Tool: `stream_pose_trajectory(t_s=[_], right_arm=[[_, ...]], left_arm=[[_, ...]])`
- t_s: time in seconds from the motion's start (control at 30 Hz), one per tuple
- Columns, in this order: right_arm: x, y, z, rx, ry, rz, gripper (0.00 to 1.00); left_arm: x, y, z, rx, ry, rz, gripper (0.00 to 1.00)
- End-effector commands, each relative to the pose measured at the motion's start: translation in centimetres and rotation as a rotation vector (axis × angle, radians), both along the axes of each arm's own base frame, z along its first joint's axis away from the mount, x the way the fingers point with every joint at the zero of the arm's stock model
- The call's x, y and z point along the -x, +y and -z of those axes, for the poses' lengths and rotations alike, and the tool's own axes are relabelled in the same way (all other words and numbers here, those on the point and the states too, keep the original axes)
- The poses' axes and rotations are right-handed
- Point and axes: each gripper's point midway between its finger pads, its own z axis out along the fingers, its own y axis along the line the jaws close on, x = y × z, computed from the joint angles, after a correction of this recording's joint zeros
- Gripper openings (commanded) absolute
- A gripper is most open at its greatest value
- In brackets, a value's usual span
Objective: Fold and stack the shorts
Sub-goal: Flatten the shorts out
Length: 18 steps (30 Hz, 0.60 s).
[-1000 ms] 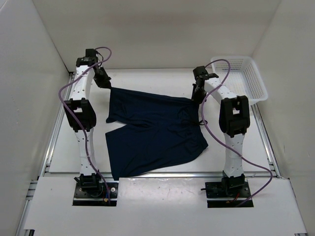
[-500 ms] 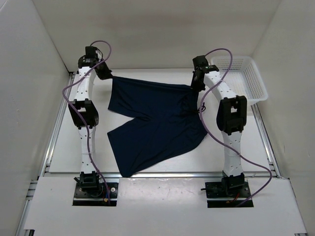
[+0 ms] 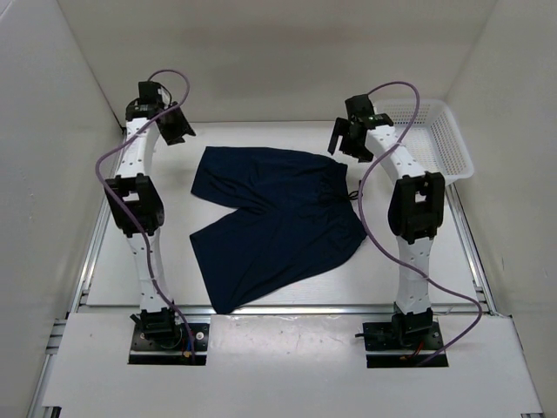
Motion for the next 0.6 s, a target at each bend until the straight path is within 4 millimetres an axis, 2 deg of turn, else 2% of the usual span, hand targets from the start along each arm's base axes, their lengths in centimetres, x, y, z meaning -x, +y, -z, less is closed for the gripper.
stream_pose_trajectory(t_s=[0.0,0.07,0.1,0.13,0.17,0.2,0.27,0.33,0.37,0.43,0.5,0.57], right_arm=[[-0.3,0.8,-6.8,-0.065,-0.157,-0.006,0.93],[0.7,1.4,-6.9,-0.078,-0.145,-0.027,0.93],[1.0,1.5,-6.8,-0.080,-0.139,-0.041,0.92],[1.7,1.3,-6.6,-0.077,-0.128,-0.041,0.92],[2.1,1.4,-6.6,-0.085,-0.121,-0.048,0.92],[2.5,1.5,-6.6,-0.092,-0.114,-0.055,0.92],[3.7,1.2,-6.2,-0.087,-0.095,-0.054,0.92],[4.5,0.9,-6.6,-0.082,-0.097,-0.061,0.92],[5.2,0.7,-5.8,-0.077,-0.075,-0.061,0.92],[5.9,0.3,-6.1,-0.064,-0.077,-0.063,0.92],[6.6,0.1,-5.4,-0.059,-0.056,-0.063,0.92],[6.8,0.0,-5.5,-0.059,-0.058,-0.063,0.92]], left_arm=[[3.0,-1.4,-4.9,-0.063,-0.056,0.110,0.50],[4.4,-2.7,-2.7,-0.068,0.019,0.169,0.20],[4.9,-3.4,-1.1,-0.055,0.065,0.188,0.18],[5.6,-4.3,0.4,-0.049,0.106,0.215,0.20],[5.8,-4.6,1.2,-0.033,0.126,0.226,0.27],[5.8,-5.4,2.5,-0.016,0.152,0.237,0.48],[6.5,-6.3,4.3,0.009,0.203,0.247,0.69],[7.1,-7.0,6.0,0.022,0.251,0.263,0.82],[7.2,-7.0,6.7,0.024,0.265,0.263,0.82],[7.6,-7.3,7.7,0.007,0.289,0.265,0.82],[8.2,-7.2,8.8,-0.027,0.320,0.254,0.76],[8.5,-7.0,9.7,-0.029,0.345,0.242,0.69]])
